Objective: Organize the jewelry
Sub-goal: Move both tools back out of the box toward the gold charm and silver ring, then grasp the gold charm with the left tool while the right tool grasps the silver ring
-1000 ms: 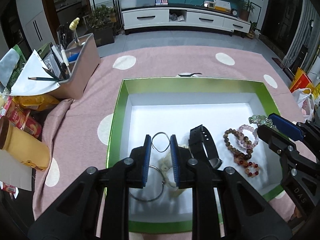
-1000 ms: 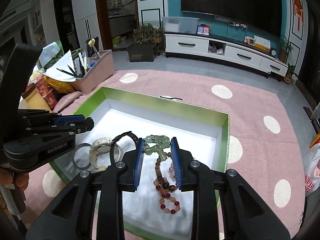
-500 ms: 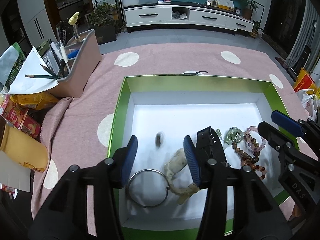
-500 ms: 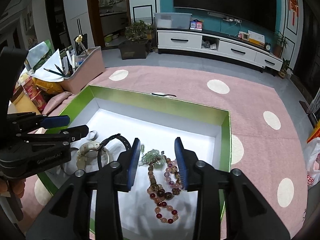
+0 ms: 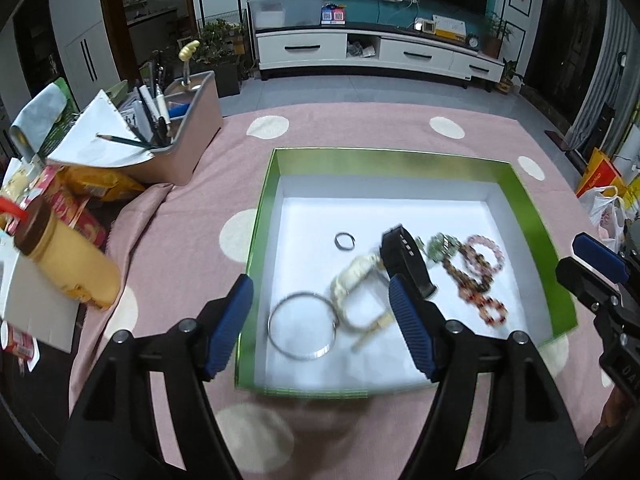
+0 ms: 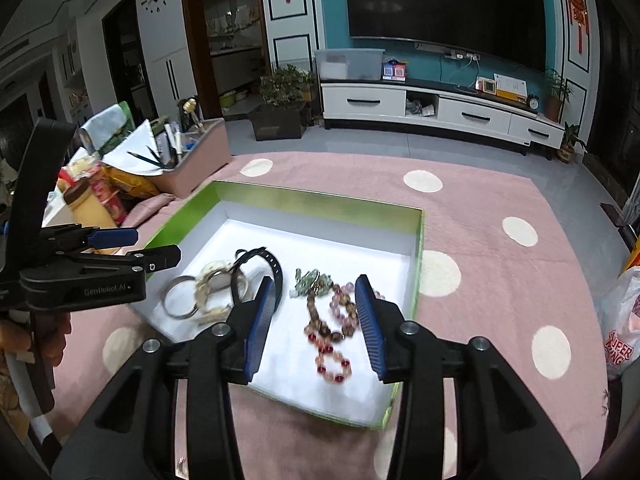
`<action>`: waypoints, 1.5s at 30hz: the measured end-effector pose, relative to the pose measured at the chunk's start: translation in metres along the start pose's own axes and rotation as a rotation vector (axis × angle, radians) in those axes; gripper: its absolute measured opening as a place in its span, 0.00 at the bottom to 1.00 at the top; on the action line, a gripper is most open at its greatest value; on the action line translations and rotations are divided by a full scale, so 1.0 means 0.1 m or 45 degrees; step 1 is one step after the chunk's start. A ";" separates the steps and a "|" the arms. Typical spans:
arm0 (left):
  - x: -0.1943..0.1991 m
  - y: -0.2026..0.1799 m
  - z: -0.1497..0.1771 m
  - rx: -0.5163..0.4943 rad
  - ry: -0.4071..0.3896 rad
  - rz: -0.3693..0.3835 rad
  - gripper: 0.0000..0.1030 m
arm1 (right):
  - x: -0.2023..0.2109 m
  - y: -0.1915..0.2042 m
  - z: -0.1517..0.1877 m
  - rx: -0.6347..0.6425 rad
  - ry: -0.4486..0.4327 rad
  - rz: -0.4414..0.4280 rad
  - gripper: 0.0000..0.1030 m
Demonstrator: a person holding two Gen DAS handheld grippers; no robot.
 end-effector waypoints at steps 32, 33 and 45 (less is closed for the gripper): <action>0.21 -0.61 1.84 -0.166 0.189 0.207 0.39 | 0.50 0.25 1.26 0.035 0.201 -0.217 0.41; 0.22 -0.60 1.84 -0.170 0.176 0.205 0.36 | 0.49 0.28 1.27 0.039 0.209 -0.224 0.41; 0.33 -0.36 1.78 -0.100 0.124 0.193 0.13 | 0.30 0.66 1.41 0.145 0.280 -0.292 0.41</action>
Point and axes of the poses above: each gripper's, at about its wrist camera, not at the fingertips, and x roughly against the way its jaws point, y to its left, z to its underside, the point moved 1 cm from there along -x, roughly the way its jaws point, and after that the axes turned 9 degrees about z, right-handed, at the moved point
